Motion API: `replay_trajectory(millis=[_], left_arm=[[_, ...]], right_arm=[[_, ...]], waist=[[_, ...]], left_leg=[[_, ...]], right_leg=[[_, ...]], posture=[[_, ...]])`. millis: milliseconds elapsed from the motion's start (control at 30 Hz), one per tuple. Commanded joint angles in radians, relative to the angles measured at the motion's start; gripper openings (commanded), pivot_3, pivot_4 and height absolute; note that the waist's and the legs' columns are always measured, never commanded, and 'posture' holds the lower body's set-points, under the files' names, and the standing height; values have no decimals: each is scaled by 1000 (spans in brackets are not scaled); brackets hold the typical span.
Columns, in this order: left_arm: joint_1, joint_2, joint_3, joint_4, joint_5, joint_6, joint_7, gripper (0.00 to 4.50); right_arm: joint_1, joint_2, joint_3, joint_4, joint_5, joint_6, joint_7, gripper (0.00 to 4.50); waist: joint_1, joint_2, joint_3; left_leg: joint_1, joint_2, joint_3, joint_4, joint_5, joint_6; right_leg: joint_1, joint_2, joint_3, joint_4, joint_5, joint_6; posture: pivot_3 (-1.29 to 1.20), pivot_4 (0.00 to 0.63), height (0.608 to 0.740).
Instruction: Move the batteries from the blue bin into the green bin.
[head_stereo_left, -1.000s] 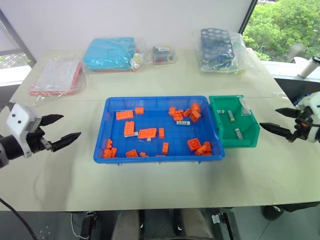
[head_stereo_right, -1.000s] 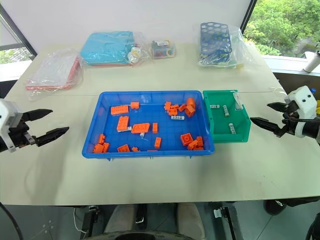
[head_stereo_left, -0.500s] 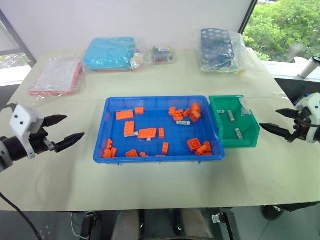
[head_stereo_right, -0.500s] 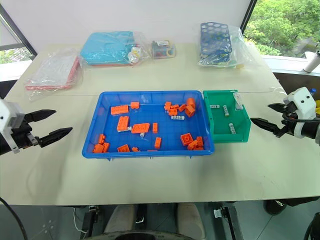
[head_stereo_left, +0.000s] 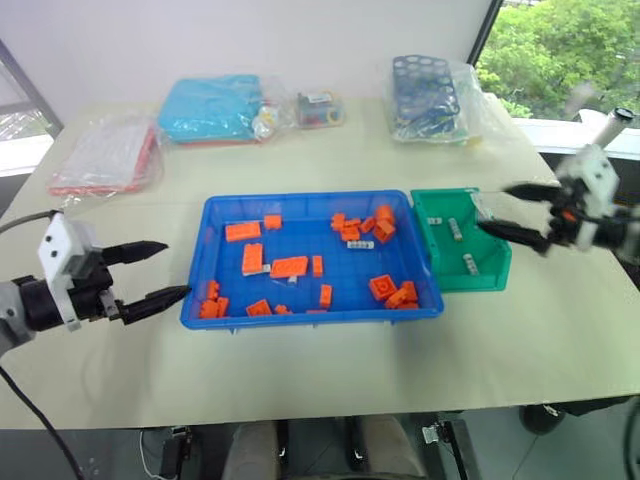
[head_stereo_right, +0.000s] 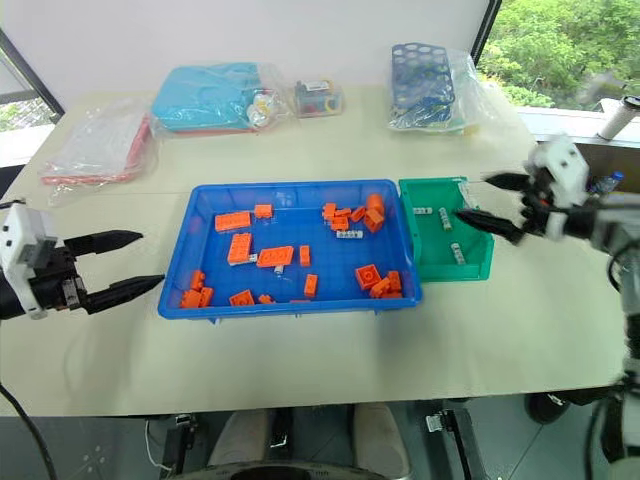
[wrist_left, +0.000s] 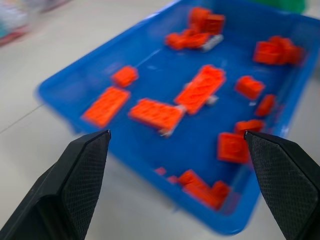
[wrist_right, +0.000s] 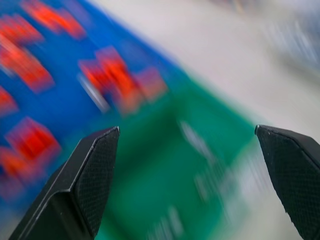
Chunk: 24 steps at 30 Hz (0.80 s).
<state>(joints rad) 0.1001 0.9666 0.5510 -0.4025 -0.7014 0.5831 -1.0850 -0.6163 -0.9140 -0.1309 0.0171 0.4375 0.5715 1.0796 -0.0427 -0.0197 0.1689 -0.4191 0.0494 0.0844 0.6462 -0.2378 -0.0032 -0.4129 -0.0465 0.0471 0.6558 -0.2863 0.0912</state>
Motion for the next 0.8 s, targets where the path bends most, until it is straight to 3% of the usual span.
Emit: replay_trajectory(millis=[33, 267, 400, 567, 800], left_arm=[[-15, 13, 13, -4, -7, -3, 1, 4500], [-20, 7, -21, 0, -5, 7, 8, 4500], [0, 1, -34, 8, 9, 1, 2, 4500], [4, -5, -42, 13, 24, -8, 9, 4500], [-28, 0, -51, 8, 18, 6, 25, 4500]], right_arm=[[-111, 132, 147, -108, -20, 34, -61, 4451], [-172, 422, 472, -40, -281, -191, -171, 4451], [-175, 538, 573, 93, -415, -356, -246, 4451], [-186, 659, 648, 231, -523, -508, -301, 4451], [-201, 747, 678, 361, -606, -642, -326, 4451]], waist=[[-1, 0, 0], [10, -1, 0], [5, -2, -1], [-2, -2, -1], [-1, -2, -1]], left_leg=[[0, 0, 0, 0, 0, 0], [-13, -3, 1, 3, 0, 0], [-12, -4, 1, 5, 0, 0], [-12, -3, 1, 4, 1, -1], [-12, -2, 1, 4, 1, -1]], right_leg=[[0, 0, 0, 0, 0, 0], [-13, -1, -1, 5, 2, 4], [-12, -2, -1, 6, 2, 4], [-13, 0, -1, 8, 2, 4], [-13, 0, -1, 8, 2, 4]], posture=[[0, 150, 739], [0, 150, 739], [0, 150, 739], [0, 150, 739], [0, 150, 739]])
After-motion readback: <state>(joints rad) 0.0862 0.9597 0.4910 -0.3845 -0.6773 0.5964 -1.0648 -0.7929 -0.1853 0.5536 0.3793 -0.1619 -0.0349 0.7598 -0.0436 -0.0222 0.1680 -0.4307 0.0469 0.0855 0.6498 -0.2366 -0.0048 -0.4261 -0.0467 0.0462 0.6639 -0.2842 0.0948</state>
